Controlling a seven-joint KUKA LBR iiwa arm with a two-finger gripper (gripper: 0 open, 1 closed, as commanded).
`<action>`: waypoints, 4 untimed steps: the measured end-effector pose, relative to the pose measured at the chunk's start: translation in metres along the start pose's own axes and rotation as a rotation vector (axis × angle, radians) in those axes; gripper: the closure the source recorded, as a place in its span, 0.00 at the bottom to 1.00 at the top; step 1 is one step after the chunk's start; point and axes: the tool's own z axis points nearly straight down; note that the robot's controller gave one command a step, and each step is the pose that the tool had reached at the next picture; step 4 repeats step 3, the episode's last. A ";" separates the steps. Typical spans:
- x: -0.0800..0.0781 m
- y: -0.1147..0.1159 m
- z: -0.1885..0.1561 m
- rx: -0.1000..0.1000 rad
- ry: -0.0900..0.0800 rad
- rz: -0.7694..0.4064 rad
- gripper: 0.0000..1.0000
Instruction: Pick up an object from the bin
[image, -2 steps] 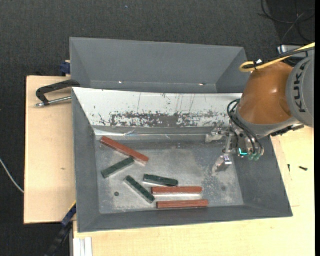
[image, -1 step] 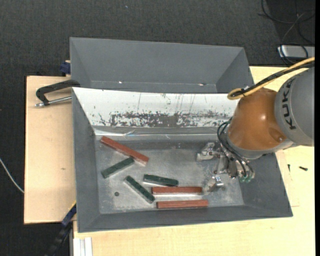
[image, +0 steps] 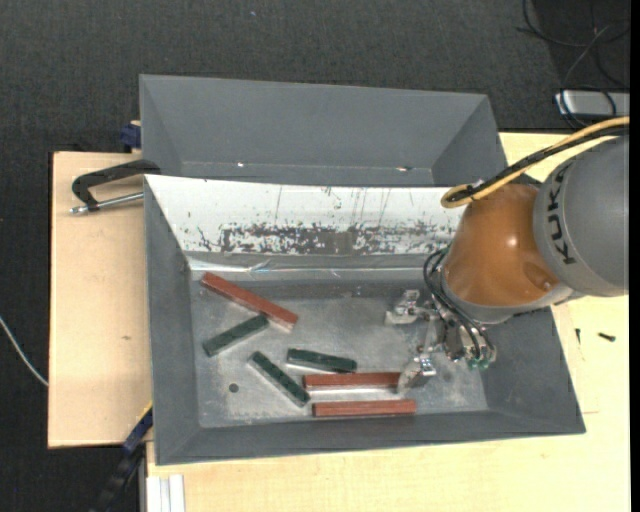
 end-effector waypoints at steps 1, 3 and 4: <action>0.015 0.050 0.003 -0.001 0.007 -0.163 1.00; 0.000 0.063 -0.143 0.000 -0.003 -0.163 1.00; 0.000 0.063 -0.143 0.000 -0.003 -0.163 1.00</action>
Offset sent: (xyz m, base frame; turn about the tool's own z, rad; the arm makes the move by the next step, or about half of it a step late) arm 0.0000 0.0000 0.0000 0.0000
